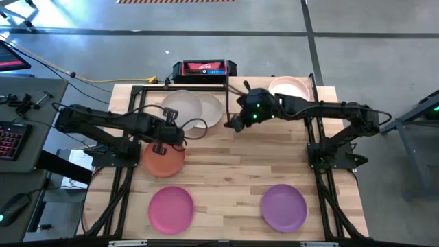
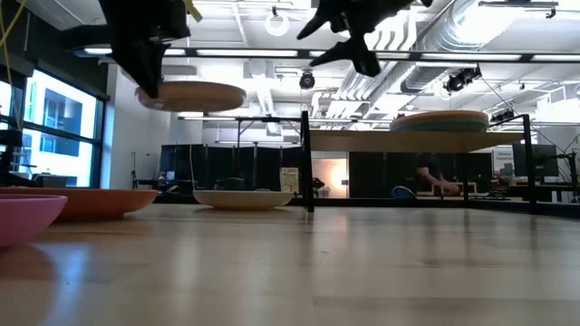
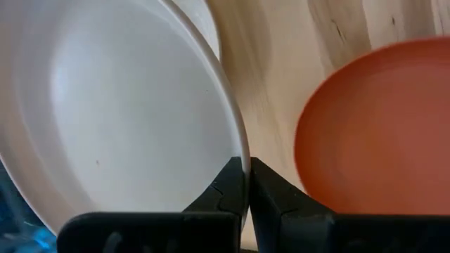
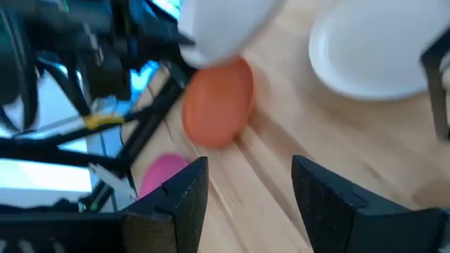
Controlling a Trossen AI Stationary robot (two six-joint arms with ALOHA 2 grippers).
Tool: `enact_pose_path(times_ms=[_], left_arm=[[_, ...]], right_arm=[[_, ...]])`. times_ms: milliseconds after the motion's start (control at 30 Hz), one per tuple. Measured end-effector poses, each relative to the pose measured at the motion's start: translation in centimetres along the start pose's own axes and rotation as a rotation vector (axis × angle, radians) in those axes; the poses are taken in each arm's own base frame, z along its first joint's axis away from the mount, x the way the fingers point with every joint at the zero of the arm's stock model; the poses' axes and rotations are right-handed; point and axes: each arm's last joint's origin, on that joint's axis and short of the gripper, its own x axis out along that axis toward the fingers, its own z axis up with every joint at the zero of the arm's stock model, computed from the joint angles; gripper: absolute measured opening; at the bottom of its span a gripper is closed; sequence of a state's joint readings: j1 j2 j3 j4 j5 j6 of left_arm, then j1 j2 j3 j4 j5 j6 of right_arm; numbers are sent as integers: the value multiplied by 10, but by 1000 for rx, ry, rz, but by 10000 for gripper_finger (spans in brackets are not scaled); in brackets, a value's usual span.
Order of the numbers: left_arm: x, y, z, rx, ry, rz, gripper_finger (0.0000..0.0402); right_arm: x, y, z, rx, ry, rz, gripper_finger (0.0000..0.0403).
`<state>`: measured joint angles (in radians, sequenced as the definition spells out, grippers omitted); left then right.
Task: Place and stack plates onto a shelf
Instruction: Stack the gray plate on top of the light orange plate on the shelf
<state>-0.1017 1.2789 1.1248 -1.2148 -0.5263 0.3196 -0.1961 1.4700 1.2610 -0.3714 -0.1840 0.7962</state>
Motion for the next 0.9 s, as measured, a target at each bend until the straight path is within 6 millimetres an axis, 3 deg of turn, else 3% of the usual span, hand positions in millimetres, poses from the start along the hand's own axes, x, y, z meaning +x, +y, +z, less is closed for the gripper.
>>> enact_pose_path(times_ms=[267, 500, 900], left_arm=[[-8, -10, 6, 232, -24, 84, 1], [-13, -16, 17, 461, -86, 159, 1], [-3, -19, 35, 571, -74, 219, 1]], right_arm=[[-8, -10, 31, -60, -166, 28, 183], [-21, 0, 49, -153, -246, 0, 183], [-16, -1, 43, -136, -226, -157, 183]])
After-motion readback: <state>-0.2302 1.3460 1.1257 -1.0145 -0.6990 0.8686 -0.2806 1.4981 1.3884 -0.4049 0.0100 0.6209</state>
